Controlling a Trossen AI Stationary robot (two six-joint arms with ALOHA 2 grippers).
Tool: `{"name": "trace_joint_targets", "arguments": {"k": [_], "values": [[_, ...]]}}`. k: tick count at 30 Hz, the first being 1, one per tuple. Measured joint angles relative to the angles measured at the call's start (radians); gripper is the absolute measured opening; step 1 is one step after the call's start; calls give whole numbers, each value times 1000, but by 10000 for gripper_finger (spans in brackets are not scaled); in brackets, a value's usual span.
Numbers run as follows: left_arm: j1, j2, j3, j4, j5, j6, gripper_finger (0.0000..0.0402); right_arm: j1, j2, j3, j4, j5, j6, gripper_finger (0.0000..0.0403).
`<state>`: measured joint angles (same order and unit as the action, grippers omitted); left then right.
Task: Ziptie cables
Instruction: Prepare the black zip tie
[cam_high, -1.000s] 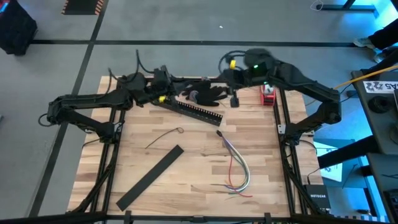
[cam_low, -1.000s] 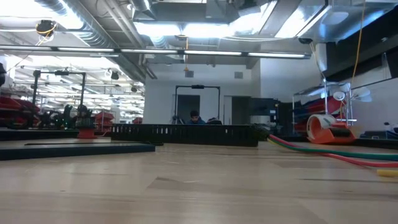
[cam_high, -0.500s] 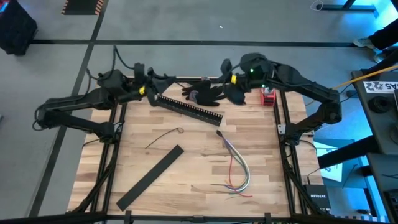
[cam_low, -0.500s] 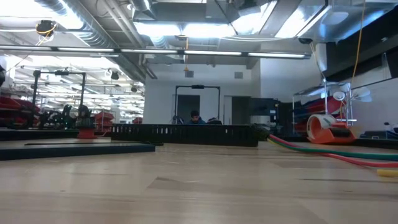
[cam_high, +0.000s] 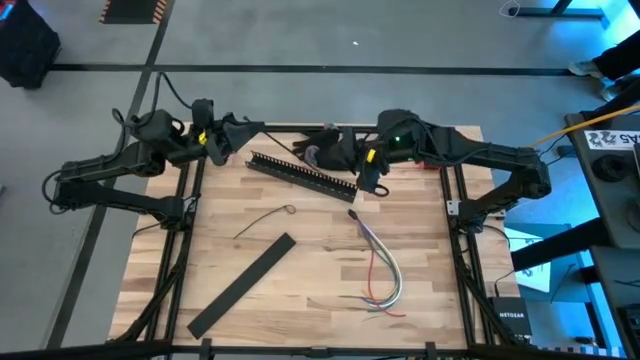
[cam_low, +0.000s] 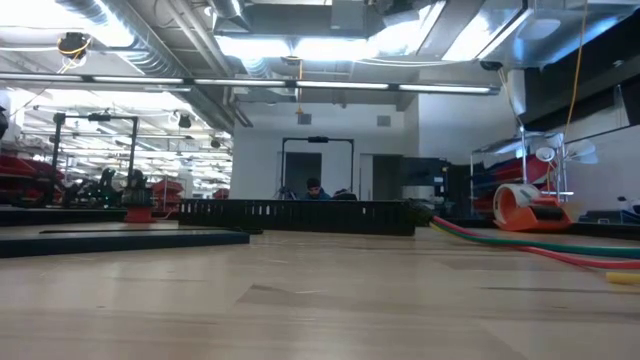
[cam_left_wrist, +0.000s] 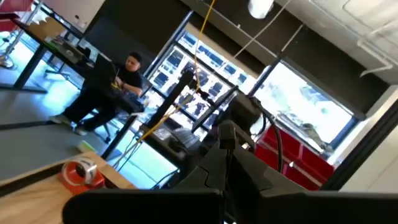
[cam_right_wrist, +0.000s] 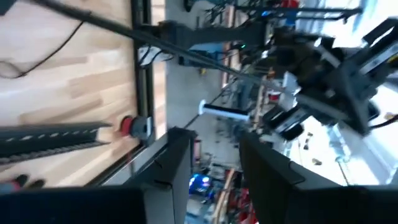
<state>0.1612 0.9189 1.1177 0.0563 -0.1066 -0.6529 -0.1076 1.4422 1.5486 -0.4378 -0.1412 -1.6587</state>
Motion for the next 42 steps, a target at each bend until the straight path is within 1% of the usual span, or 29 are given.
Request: {"name": "trace_joint_targets", "arguments": {"k": [2,8,16,24,27,30,32,35,39,40,42], "values": [[0,-3,0,-3,0,-7,0,10,0,-15,42,-1,-12,131],[0,-4,0,-3,0,-20,0,31,0,-45,94,-10,-70,131],[4,-4,0,-3,0,-18,0,59,13,-44,101,-52,-78,131],[4,-3,0,-18,0,-8,0,83,27,-45,97,-65,-78,131],[4,-3,0,-18,0,1,0,98,27,-45,96,-60,-78,131],[5,-3,0,-18,0,5,0,117,27,-45,86,-28,-77,131],[5,-3,0,-17,0,6,0,129,27,-45,74,-7,-72,124],[5,-3,0,-17,0,6,0,143,27,-45,73,2,6,92],[5,-3,0,-17,-4,55,0,142,27,-45,79,2,209,23],[5,-3,0,-19,-7,79,0,141,27,-45,83,2,276,11],[5,-2,0,-29,-26,142,0,129,20,-44,84,-2,408,8]]}}
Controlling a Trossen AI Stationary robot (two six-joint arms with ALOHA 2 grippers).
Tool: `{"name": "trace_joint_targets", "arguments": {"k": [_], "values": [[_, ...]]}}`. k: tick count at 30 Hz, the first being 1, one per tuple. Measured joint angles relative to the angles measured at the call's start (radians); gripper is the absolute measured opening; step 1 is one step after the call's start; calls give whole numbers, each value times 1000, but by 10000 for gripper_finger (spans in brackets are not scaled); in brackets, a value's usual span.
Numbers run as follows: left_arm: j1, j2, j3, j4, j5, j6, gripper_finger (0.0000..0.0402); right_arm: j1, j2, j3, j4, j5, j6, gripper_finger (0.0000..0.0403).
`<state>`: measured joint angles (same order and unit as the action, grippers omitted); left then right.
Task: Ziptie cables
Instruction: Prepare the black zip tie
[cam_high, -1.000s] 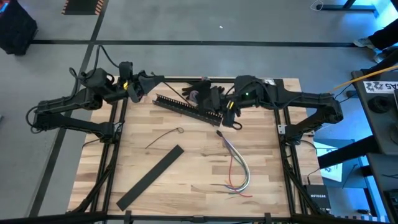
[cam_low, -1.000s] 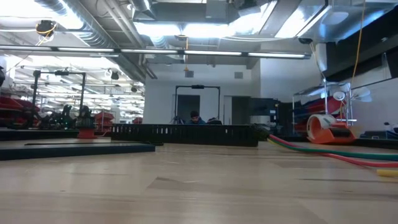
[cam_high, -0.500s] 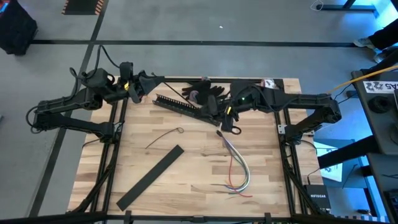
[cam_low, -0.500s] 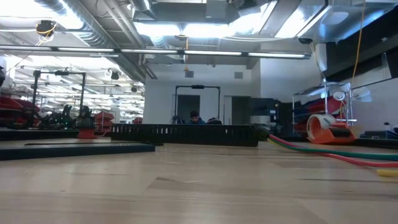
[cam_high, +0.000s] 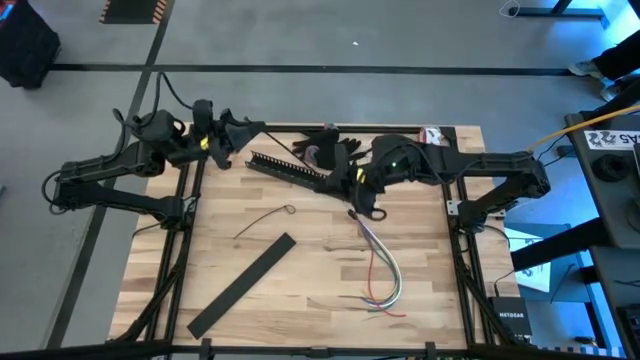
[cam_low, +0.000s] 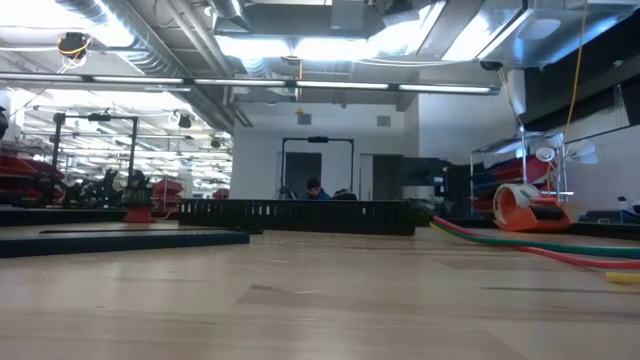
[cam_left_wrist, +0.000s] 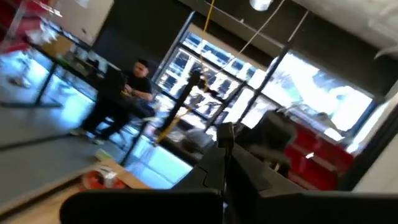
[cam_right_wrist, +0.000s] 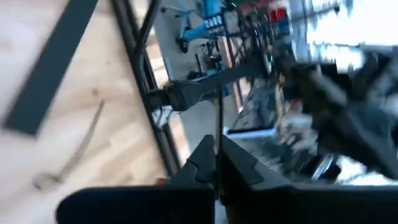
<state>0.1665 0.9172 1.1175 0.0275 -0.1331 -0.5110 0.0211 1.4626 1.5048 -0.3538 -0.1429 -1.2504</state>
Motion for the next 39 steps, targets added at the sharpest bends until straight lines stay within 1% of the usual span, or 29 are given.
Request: {"name": "trace_joint_targets", "arguments": {"k": [3,6,10,12,14,16,19,22,27,30,32,37,39], "values": [[0,12,0,-32,-50,112,0,-40,0,25,-13,-44,257,7],[4,48,0,-57,-97,218,0,-101,26,47,-4,-114,532,2],[27,131,0,-54,-101,310,0,-158,96,90,-10,-159,869,1],[36,172,-1,-58,-101,349,0,-181,126,115,-14,-214,1003,1],[41,201,-1,-54,-101,402,0,-203,152,129,-13,-290,1119,1],[45,227,-1,-53,-101,456,0,-221,176,136,-12,-351,1206,0],[45,253,-1,-57,-101,530,0,-243,202,137,-12,-409,1330,0],[45,265,-1,-42,-100,606,0,-255,220,138,12,-442,1458,0],[33,287,0,-2,-111,776,0,-266,245,138,31,-485,1634,0],[29,304,0,41,-117,870,0,-266,252,139,43,-507,1715,0],[21,318,0,42,-118,930,0,-266,254,139,41,-514,1750,0],[-19,341,0,44,-121,1048,0,-277,254,139,47,-505,1829,0],[-36,350,0,58,-151,1080,0,-280,254,139,42,-504,1850,0]]}}
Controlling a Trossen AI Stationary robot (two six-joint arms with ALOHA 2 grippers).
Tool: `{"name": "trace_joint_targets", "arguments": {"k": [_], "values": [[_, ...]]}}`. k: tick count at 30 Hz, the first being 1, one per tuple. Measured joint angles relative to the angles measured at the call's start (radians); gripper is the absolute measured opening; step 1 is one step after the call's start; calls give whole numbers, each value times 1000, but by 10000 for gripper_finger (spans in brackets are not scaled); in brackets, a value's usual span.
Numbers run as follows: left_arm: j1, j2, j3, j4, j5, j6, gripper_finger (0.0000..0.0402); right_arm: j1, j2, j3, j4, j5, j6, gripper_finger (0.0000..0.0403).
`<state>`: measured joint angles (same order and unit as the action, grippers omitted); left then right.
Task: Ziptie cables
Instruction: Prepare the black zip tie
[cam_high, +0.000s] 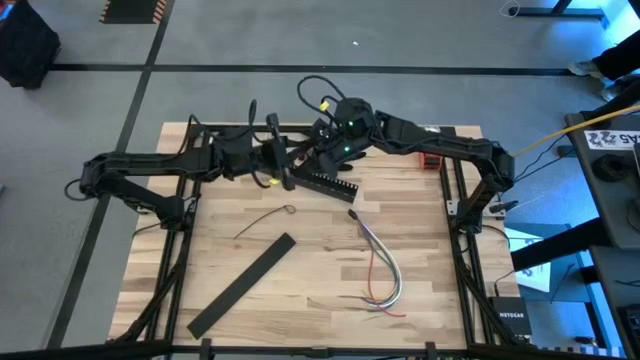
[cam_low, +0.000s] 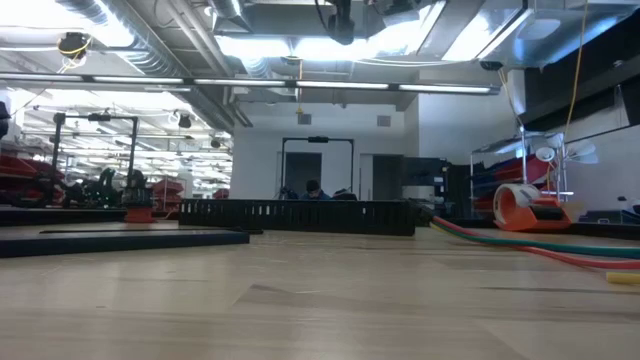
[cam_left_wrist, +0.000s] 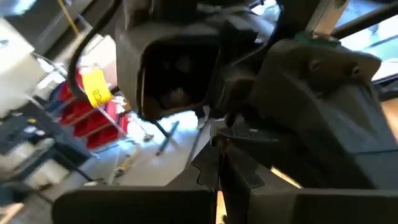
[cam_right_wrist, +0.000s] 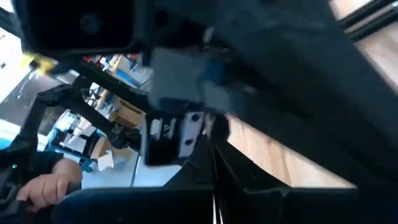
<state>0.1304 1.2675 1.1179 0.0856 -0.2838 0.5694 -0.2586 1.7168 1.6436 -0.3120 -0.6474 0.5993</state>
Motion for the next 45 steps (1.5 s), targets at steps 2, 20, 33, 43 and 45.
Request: {"name": "trace_joint_targets", "arguments": {"k": [2,20,33,43,45], "values": [[-14,2,0,9,-35,22,0,-4,0,0,2,5,2,0],[-19,-2,0,11,-90,-13,0,-4,-6,-1,-4,1,21,0],[-18,-3,0,27,-97,-13,0,-4,-6,-1,-4,9,24,0],[-20,-3,0,21,-97,23,0,-4,-6,-1,1,9,30,0],[-22,-3,0,20,-97,33,0,-4,-6,-1,1,9,31,0]]}}
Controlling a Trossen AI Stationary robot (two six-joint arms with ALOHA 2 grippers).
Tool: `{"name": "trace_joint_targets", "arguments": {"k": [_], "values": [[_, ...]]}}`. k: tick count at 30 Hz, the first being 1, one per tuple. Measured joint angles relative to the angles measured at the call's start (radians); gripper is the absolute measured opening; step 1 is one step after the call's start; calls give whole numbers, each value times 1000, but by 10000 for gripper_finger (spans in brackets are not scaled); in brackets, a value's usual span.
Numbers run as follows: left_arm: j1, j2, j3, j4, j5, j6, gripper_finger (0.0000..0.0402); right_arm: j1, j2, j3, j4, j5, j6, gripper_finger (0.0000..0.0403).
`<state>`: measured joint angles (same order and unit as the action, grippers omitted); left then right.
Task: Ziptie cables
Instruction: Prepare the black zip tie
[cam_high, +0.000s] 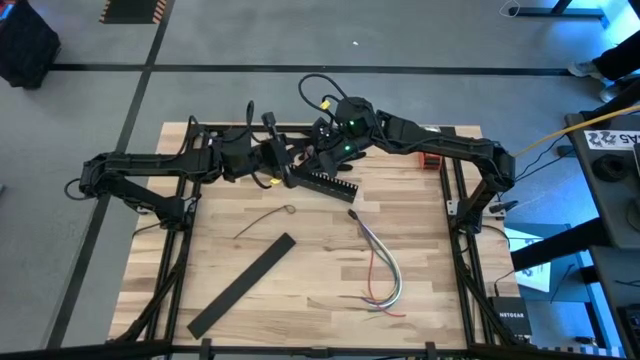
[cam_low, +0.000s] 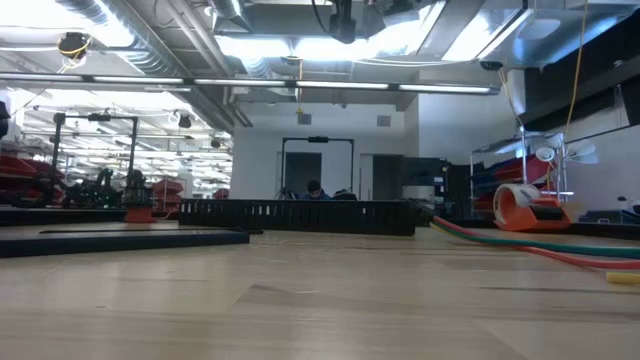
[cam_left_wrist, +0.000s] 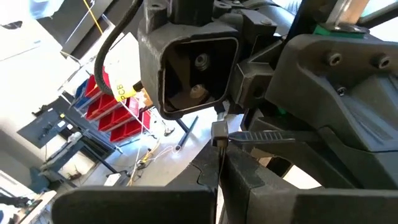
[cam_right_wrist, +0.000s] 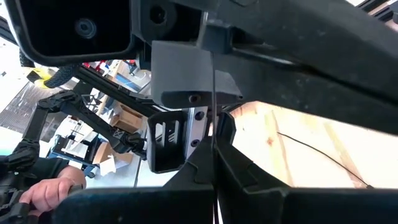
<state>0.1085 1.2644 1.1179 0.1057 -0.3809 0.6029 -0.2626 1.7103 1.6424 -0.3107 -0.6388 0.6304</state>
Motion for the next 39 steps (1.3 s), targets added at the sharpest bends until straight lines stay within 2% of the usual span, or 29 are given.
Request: {"name": "trace_joint_targets", "arguments": {"k": [11,24,39], "values": [[-7,0,0,-16,-2,9,0,-15,0,-1,21,17,43,0],[-18,2,0,-44,-51,134,0,-6,0,-1,73,-5,158,0],[-35,19,0,-30,-53,90,0,-4,9,-2,128,30,184,0]]}}
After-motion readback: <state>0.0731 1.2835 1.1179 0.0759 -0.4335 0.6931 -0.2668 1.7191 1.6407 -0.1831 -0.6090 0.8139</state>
